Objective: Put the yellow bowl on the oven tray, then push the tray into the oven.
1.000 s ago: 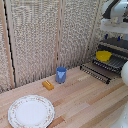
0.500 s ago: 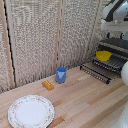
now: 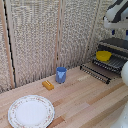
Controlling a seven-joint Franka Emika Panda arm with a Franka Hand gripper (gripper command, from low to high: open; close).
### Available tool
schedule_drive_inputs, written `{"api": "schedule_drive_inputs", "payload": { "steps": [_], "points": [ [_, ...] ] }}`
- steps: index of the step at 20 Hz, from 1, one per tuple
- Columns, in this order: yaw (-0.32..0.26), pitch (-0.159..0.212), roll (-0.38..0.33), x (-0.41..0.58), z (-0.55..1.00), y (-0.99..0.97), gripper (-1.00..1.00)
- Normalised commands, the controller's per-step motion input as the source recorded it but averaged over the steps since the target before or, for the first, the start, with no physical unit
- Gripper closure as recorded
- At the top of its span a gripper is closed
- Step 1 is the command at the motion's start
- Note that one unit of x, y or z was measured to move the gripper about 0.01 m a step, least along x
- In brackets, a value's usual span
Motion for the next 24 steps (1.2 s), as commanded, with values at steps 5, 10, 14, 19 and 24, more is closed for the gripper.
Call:
{"api": "schedule_drive_inputs", "payload": {
  "steps": [5,10,14,19,24],
  "points": [
    [0.274,0.184,-0.146,0.009,-0.06,0.11,-1.0],
    [0.263,0.267,-0.16,-0.145,-0.01,0.06,-1.0],
    [0.255,0.278,-0.167,-0.156,-0.01,0.05,-1.0],
    [0.201,0.231,-0.218,-0.062,-0.16,0.17,-1.0],
    [0.122,0.159,-0.279,0.107,-0.35,0.36,-1.0]
  ]
}}
